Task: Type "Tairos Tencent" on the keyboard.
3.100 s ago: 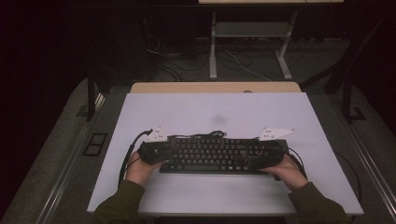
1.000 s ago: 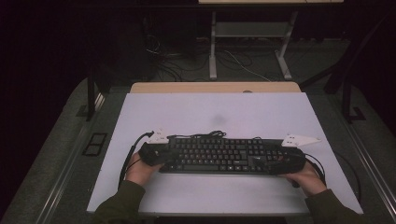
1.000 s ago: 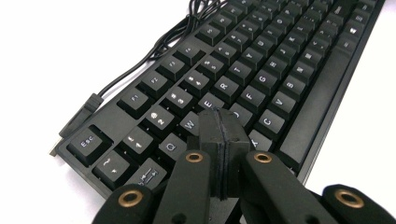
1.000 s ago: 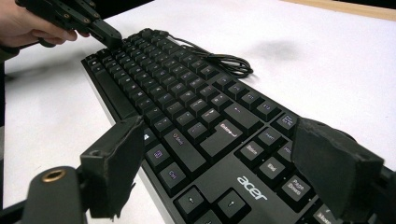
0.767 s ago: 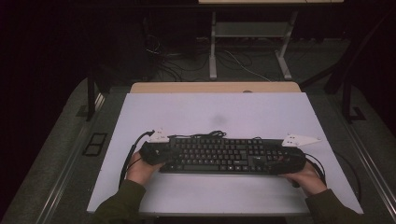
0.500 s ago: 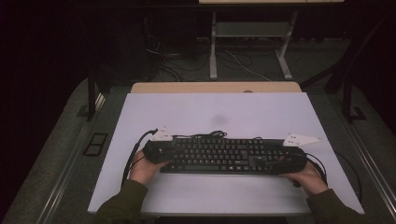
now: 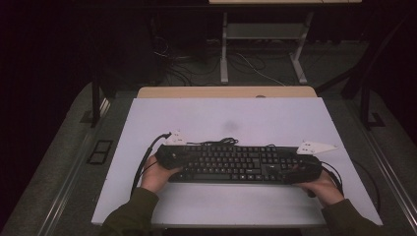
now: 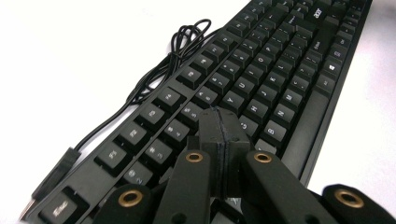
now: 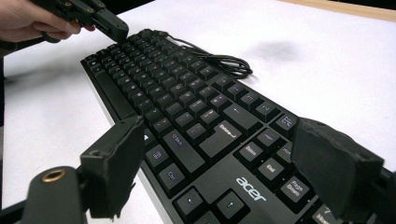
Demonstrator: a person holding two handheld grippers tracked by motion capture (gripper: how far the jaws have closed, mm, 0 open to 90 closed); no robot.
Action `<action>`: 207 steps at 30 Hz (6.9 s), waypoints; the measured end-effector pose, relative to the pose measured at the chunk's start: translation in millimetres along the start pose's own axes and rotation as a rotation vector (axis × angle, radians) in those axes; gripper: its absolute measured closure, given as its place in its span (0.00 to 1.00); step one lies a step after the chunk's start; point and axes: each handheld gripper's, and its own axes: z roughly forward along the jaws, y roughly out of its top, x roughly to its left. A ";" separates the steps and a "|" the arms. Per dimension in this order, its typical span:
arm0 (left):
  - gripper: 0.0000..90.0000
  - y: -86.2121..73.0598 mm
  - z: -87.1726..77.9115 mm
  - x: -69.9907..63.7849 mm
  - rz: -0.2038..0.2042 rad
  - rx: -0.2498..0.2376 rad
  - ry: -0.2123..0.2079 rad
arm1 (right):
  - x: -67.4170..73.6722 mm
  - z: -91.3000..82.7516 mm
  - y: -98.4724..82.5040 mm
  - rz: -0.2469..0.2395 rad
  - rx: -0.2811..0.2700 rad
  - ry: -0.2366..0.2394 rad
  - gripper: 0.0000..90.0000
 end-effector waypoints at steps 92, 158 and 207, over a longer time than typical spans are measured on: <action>0.99 14.5 20.3 -11.3 0.007 0.026 -0.012 | -0.6 -0.6 0.6 -0.004 0.000 0.002 0.19; 0.99 3.2 19.3 -1.8 -0.026 0.033 0.004 | -0.2 -0.5 1.2 -0.011 0.000 -0.001 0.19; 0.32 -18.8 -6.8 -9.6 -0.112 -0.074 0.028 | 20.1 96.3 46.2 -0.078 0.162 0.096 0.99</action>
